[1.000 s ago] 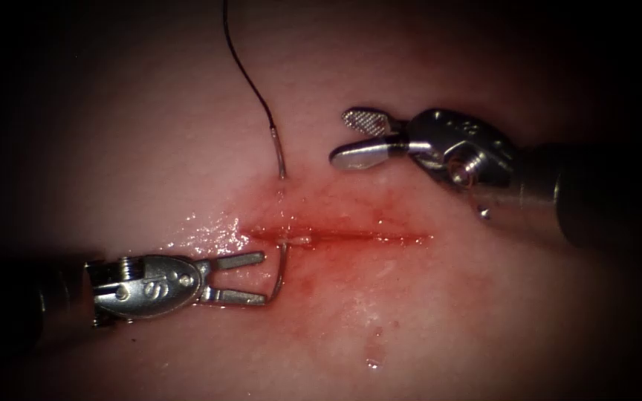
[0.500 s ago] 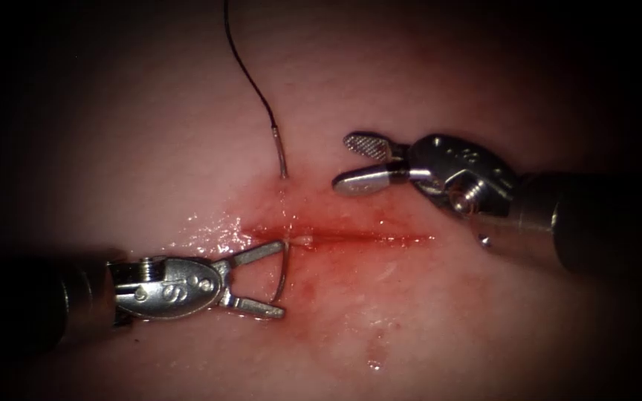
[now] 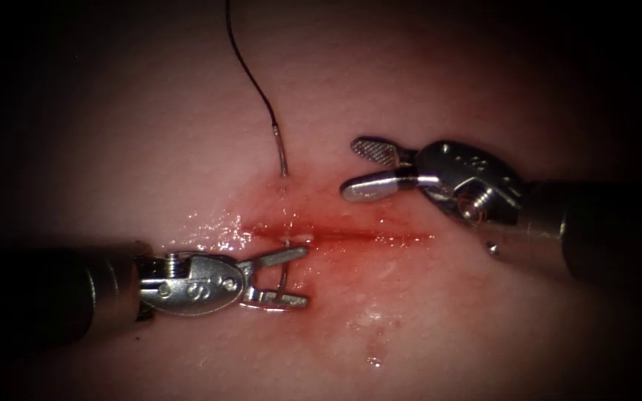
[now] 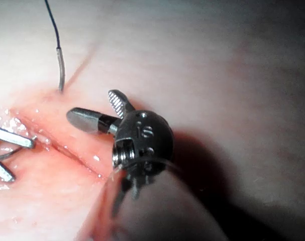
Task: Wound Closure
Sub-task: With the left needle driver pull the needle through the tissue
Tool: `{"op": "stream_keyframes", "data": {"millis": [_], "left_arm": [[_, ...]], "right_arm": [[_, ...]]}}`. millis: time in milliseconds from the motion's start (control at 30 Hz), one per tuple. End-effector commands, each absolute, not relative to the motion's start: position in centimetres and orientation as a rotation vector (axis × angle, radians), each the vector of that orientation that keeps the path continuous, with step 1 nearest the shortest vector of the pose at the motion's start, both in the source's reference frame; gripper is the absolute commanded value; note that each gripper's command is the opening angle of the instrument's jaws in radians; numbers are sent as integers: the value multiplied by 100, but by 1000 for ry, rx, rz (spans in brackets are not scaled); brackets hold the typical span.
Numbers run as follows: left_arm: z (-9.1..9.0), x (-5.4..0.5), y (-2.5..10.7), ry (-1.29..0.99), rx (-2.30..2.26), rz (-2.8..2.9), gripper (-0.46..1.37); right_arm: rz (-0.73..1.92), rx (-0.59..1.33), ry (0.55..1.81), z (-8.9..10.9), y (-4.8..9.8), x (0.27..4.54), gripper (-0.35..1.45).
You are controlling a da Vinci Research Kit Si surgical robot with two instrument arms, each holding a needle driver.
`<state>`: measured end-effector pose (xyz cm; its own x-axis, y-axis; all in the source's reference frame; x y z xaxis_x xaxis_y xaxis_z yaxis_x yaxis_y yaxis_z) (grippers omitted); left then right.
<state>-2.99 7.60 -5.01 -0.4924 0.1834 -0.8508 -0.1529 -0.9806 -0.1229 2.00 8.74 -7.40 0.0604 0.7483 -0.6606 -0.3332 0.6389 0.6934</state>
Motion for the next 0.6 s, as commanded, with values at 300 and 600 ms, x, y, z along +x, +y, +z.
{"op": "stream_keyframes", "data": {"millis": [300,600], "left_arm": [[-496,-294,767,-135,-1429,2473,-35],[-499,-292,773,-291,-1424,2325,-35]], "right_arm": [[861,412,1267,-741,870,197,115],[868,415,1268,-740,866,198,114]]}}
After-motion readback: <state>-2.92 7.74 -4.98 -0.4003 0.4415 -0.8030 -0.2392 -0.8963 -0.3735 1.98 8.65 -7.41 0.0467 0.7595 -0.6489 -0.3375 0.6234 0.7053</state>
